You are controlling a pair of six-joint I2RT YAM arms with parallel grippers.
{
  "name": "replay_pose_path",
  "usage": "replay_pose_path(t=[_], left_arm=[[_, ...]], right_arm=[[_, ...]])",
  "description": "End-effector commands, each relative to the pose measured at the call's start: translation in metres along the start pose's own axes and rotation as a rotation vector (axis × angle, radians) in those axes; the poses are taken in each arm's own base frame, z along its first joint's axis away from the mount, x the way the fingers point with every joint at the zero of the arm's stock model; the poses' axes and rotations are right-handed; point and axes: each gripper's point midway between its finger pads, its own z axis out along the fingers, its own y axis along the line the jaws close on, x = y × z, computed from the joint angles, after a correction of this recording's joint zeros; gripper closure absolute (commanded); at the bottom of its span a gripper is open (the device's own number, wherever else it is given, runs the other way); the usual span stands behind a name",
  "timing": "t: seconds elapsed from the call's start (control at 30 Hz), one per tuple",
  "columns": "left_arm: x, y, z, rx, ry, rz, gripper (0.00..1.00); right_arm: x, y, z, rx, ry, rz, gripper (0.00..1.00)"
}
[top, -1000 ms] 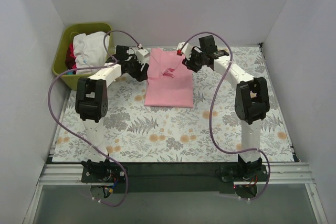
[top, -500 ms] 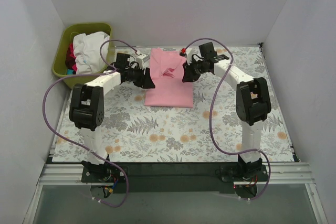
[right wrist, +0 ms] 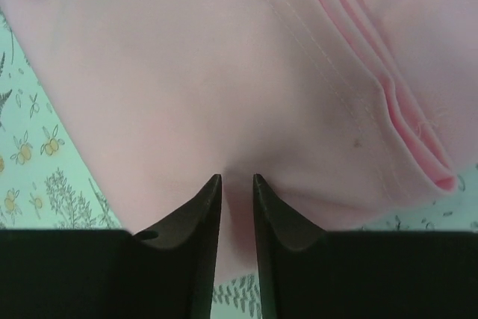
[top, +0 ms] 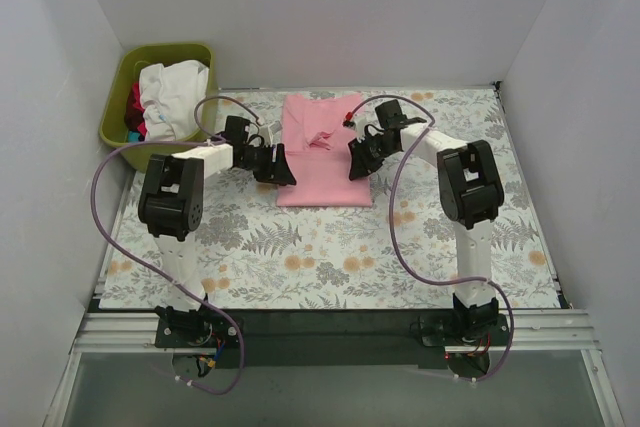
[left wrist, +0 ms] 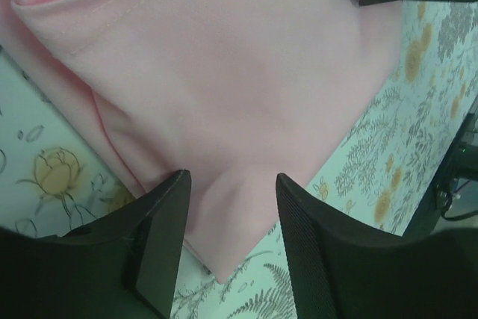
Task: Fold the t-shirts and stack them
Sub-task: Fold the tshirt
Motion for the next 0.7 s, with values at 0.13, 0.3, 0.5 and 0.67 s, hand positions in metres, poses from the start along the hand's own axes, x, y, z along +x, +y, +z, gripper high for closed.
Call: replay_pose_path(t=[0.13, 0.3, 0.5, 0.67], left_arm=[[0.002, -0.051, -0.059, 0.027, -0.043, 0.330, 0.45], [0.024, -0.050, -0.072, -0.001, -0.033, 0.660, 0.45], [0.044, -0.036, -0.060, -0.031, 0.011, 0.913, 0.45], [0.044, -0.026, -0.045, -0.083, 0.019, 1.028, 0.46]], right_arm=[[-0.038, 0.048, -0.083, 0.064, -0.088, -0.312, 0.59], [-0.002, 0.062, -0.085, 0.111, 0.012, -0.517, 0.57], [0.022, 0.058, -0.063, 0.196, 0.089, -0.707, 0.56], [0.035, 0.056, -0.045, 0.209, 0.128, -0.750, 0.56]])
